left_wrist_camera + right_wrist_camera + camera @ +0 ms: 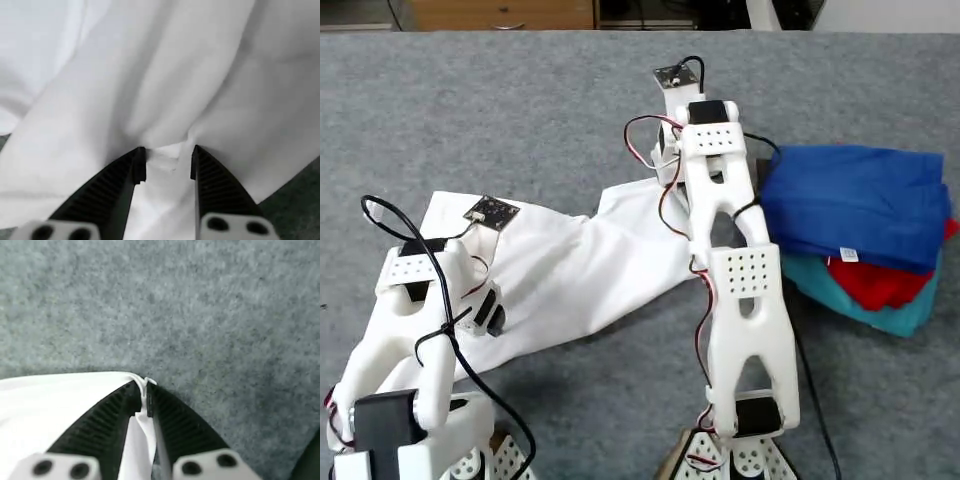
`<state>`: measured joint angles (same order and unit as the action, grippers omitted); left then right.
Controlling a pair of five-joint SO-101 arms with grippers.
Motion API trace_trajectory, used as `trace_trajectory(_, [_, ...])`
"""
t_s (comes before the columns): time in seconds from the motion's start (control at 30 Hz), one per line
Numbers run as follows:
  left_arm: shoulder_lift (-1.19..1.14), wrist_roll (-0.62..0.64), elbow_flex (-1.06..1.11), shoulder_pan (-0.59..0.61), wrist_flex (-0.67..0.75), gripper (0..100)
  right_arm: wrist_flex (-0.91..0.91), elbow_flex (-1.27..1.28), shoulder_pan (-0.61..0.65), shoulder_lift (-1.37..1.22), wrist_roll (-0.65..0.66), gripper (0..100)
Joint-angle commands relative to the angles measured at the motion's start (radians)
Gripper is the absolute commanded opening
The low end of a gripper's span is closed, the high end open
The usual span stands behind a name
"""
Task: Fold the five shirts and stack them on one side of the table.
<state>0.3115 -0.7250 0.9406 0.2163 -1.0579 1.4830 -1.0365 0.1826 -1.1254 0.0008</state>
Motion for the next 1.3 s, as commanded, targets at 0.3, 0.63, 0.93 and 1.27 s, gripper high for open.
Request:
trace_trajectory(0.3, [0.039, 0.012, -0.107, 0.014, -0.074, 3, -0.014, -0.024, 0.010, -0.004, -0.005, 0.5])
trace_trajectory(0.63, [0.039, 0.012, -0.287, 0.014, -0.222, 3, -0.014, -0.024, 0.012, -0.004, -0.003, 0.5])
trace_trajectory(0.93, [0.039, 0.052, -0.431, 0.014, -0.267, 2, -0.017, -0.028, 0.015, 0.005, -0.003, 0.5])
trace_trajectory(1.27, [0.039, 0.164, -0.922, 0.011, -0.535, 2, 0.173, -0.504, 0.015, 0.145, -0.003, 0.4])
